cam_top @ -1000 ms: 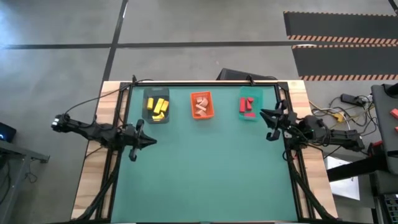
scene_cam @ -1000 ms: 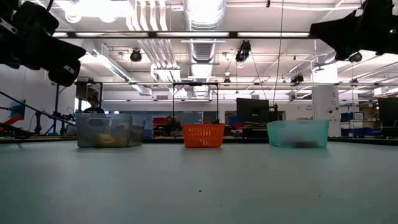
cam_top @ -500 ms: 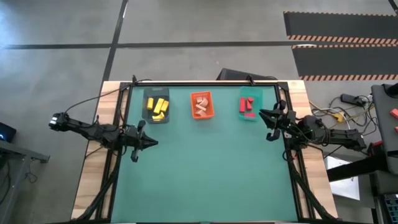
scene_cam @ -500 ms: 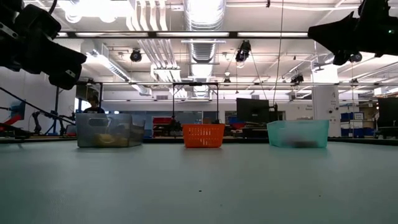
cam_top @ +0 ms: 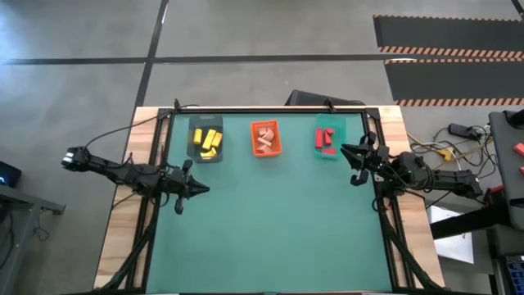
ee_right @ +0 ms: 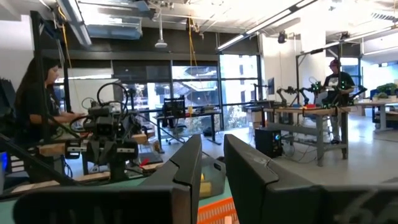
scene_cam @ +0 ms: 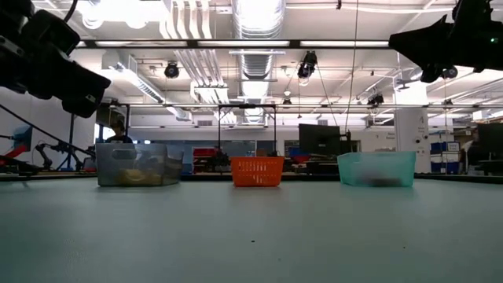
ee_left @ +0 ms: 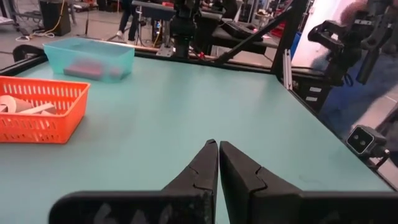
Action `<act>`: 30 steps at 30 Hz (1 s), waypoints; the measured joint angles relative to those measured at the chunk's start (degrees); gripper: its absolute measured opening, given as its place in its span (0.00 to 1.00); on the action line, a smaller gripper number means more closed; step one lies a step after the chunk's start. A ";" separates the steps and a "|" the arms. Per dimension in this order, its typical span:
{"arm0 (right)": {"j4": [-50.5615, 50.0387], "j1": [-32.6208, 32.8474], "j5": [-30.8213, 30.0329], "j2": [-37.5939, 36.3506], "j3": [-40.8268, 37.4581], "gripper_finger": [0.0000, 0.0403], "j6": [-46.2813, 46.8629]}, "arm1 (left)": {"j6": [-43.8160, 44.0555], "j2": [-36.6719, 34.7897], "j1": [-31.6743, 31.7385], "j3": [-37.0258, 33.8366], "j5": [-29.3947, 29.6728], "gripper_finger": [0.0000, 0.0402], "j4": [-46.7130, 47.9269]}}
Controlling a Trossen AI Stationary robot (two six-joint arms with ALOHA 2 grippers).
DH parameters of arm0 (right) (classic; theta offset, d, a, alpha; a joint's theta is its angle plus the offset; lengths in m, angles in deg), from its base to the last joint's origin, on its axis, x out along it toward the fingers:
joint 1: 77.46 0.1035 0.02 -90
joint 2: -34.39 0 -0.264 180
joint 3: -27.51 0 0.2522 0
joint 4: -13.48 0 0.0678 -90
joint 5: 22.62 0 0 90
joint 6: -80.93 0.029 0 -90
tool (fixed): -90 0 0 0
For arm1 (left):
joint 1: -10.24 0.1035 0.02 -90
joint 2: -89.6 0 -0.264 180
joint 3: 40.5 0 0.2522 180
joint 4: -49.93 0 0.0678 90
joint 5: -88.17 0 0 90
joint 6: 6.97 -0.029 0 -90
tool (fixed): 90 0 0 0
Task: Sort & place blocks by color
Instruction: Return to Home Position
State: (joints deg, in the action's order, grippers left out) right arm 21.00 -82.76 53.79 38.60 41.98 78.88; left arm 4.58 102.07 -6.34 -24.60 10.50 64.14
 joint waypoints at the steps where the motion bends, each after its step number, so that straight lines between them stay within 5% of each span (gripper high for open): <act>1: 0.00 0.00 0.00 0.00 0.00 0.15 -0.03 | 0.02 0.20 0.00 0.00 -0.01 0.00 0.06; 30: -0.02 0.00 0.00 0.02 -0.02 0.15 -0.01 | 0.00 4.19 0.00 0.07 -0.06 0.00 0.04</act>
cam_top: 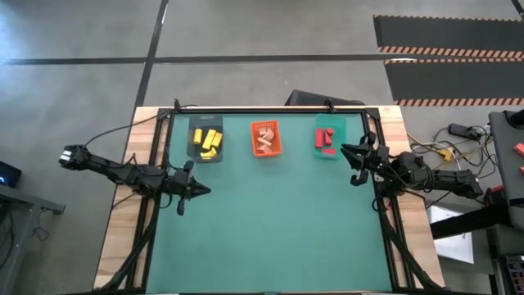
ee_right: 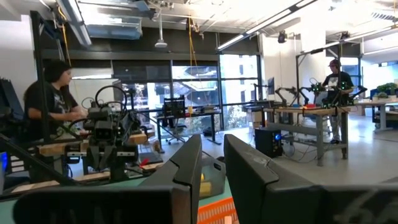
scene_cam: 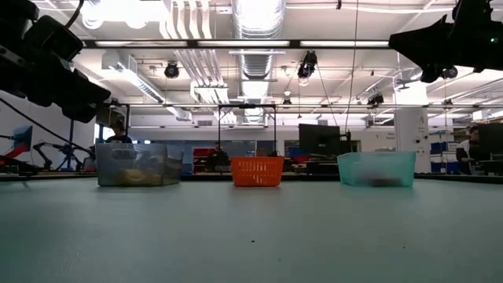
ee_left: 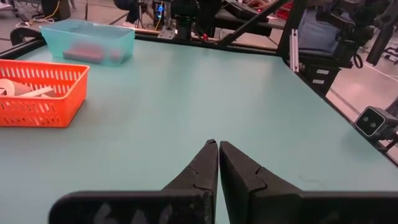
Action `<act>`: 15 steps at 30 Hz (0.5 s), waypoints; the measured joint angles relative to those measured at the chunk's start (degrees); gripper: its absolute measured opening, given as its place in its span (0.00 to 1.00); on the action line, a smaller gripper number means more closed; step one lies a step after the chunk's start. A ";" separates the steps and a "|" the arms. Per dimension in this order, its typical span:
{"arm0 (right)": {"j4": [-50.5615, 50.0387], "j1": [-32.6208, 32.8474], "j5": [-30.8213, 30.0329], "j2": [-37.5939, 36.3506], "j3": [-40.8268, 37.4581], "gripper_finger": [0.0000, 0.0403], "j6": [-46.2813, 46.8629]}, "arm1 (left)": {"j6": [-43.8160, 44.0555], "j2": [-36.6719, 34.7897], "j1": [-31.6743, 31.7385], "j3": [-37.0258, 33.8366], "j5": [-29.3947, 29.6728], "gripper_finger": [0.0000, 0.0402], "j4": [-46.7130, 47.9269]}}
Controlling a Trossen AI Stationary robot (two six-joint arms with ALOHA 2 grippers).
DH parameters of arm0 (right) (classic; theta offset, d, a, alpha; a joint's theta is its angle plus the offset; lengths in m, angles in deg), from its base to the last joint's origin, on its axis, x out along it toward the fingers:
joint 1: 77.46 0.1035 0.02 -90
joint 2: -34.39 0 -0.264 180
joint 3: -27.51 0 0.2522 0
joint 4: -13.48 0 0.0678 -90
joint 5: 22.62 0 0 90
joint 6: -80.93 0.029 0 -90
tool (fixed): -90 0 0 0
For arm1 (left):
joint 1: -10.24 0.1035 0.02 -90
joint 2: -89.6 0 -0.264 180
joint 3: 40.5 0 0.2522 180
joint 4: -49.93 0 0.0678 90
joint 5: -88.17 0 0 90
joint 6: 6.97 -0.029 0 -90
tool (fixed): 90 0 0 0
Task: Sort & place blocks by color
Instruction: Return to Home Position
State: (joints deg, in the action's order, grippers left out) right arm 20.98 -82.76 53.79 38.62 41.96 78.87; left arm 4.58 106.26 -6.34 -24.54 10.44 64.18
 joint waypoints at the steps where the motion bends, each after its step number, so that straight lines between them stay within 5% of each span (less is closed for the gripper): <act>1: 0.00 0.00 0.00 -0.01 0.00 0.15 -0.02 | 0.02 0.17 0.00 0.00 0.00 0.00 -0.06; 15: 0.00 0.00 0.00 0.00 -0.02 0.15 -0.02 | 0.01 1.71 0.02 -0.02 -0.02 0.00 -0.03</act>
